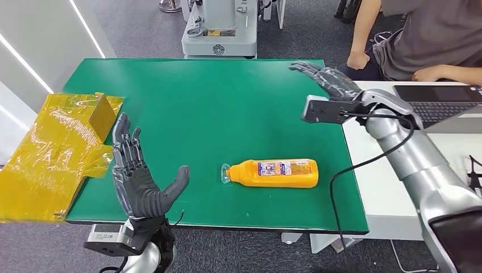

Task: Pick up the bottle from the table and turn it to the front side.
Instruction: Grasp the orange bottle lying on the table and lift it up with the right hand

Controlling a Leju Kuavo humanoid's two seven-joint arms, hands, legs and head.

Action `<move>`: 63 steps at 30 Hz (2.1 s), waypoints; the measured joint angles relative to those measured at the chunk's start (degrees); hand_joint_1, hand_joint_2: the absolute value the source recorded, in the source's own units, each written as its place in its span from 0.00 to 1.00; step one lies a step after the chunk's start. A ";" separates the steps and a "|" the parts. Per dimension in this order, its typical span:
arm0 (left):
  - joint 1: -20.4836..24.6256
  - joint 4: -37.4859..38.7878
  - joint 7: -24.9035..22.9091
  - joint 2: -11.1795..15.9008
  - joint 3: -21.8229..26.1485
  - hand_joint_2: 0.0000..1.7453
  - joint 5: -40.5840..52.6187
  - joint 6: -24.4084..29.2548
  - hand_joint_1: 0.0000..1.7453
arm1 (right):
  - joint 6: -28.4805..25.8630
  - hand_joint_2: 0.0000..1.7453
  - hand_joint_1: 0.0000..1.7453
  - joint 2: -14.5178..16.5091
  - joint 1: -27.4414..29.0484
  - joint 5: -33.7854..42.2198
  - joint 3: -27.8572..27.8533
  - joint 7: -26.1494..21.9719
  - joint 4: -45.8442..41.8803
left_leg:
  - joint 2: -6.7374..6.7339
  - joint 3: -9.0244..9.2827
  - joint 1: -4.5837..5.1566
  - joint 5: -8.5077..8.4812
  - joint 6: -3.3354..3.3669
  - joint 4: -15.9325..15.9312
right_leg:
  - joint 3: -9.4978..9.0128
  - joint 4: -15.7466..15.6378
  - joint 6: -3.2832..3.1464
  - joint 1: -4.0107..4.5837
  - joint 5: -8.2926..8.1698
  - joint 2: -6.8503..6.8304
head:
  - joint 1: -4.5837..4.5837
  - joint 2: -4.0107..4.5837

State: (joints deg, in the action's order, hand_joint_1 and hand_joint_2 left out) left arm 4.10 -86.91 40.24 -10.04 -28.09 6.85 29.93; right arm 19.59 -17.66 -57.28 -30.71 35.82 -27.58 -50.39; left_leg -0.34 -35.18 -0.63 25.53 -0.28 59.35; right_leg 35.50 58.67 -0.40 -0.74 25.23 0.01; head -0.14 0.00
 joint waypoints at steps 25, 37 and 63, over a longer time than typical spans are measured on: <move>0.11 0.87 0.00 0.10 0.00 1.00 -0.78 -0.70 0.00 | -5.54 1.00 0.00 12.75 1.98 0.32 9.57 -8.57 22.82 | 0.12 -0.06 0.00 0.01 -0.01 0.01 | 0.01 -0.05 0.02 0.01 0.02 -0.14 | 0.00 0.00; 0.11 1.18 0.00 0.42 0.02 1.00 -0.96 -0.46 0.00 | -5.83 1.00 0.00 14.28 4.67 0.32 11.44 -9.80 27.62 | 0.13 -0.08 0.02 0.01 0.00 0.02 | 0.00 -0.06 0.02 0.00 0.02 -0.15 | 0.01 0.00; 0.09 1.23 0.00 0.43 0.07 1.00 -0.95 -0.38 0.00 | -0.44 1.00 0.00 12.03 3.44 -3.77 15.06 -6.62 30.10 | 0.13 -0.07 0.02 0.01 0.00 0.04 | 0.00 -0.06 0.02 0.00 0.01 -0.14 | 0.01 0.00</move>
State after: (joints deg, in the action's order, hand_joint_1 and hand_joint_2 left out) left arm 4.19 -85.68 40.24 -9.61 -28.02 5.90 29.56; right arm 19.15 -5.62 -53.83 -34.48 50.88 -34.20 -20.29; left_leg -0.21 -35.25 -0.61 25.54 -0.28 59.39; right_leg 35.50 58.61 -0.38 -0.74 25.24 -0.14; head -0.13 0.00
